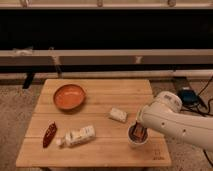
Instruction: Place the eraser on the white sponge
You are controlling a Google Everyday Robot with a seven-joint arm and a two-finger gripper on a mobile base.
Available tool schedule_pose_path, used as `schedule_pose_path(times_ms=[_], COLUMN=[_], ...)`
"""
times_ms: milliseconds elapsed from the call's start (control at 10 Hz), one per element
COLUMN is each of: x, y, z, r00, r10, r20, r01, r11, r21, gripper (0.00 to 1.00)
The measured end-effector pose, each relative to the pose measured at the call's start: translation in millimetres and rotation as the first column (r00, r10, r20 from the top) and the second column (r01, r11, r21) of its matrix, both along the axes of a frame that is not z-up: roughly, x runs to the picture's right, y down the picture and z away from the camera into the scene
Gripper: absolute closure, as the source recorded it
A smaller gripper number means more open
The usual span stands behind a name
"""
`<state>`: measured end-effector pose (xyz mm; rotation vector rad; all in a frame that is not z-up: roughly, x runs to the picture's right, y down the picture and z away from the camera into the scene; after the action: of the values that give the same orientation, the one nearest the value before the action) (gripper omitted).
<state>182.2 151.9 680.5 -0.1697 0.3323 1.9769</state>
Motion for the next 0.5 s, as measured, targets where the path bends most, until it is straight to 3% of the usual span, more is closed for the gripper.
schedule_pose_path(times_ms=[500], x=[-3.2], y=[-10.0], z=[-5.9], r00=[1.000], r10=[-0.015], r20=[0.002], r01=[0.015], r11=[0.9997], r21=[0.020], gripper=[0.20])
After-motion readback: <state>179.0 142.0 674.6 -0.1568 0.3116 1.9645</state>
